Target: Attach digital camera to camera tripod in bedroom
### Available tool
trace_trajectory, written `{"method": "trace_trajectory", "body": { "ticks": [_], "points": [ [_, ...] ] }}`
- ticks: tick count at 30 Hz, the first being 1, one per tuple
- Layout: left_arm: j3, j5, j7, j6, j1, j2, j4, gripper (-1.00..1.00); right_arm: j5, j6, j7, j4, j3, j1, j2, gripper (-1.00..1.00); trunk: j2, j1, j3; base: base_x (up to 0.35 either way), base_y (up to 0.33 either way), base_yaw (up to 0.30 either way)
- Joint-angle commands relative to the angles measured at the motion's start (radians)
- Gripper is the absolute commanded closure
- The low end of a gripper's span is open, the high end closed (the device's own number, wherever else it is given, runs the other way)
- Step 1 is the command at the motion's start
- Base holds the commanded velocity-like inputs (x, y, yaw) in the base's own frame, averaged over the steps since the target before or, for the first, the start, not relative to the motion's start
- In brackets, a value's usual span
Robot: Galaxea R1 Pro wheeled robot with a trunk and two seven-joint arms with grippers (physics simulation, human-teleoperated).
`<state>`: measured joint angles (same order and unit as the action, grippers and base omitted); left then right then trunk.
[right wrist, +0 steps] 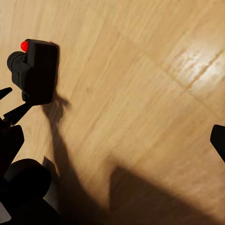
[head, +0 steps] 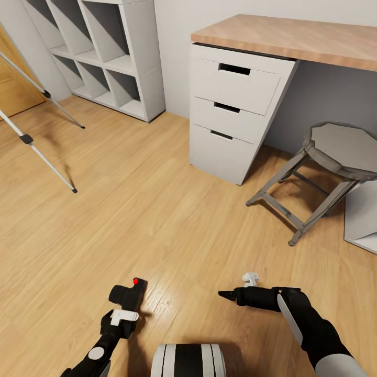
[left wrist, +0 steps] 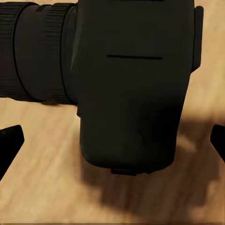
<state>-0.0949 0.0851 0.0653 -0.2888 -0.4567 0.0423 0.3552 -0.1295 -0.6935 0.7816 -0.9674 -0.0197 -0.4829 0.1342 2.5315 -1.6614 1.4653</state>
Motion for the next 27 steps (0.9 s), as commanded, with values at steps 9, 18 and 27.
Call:
{"method": "trace_trajectory", "body": {
  "ticks": [9, 18, 27],
  "points": [
    [-0.005, 0.014, 0.007, -0.002, 0.0, -0.001, -0.021, -1.0, -0.01, -0.008, -0.003, -0.001, -0.003, 0.0, 0.001, -1.0, 0.0, 0.0, 0.001, 0.0, 0.0, 0.0],
    [-0.002, 0.02, 0.006, 0.0, 0.0, -0.001, -0.047, -1.0, -0.011, -0.008, -0.002, -0.001, -0.003, 0.0, 0.001, -1.0, 0.0, 0.0, 0.001, 0.0, 0.0, 0.0],
    [-0.003, 0.018, 0.007, 0.0, 0.0, -0.001, -0.051, -1.0, -0.01, -0.008, -0.002, -0.001, -0.003, 0.0, 0.001, -1.0, 0.0, 0.0, 0.001, 0.0, 0.0, 0.0]
  ]
}}
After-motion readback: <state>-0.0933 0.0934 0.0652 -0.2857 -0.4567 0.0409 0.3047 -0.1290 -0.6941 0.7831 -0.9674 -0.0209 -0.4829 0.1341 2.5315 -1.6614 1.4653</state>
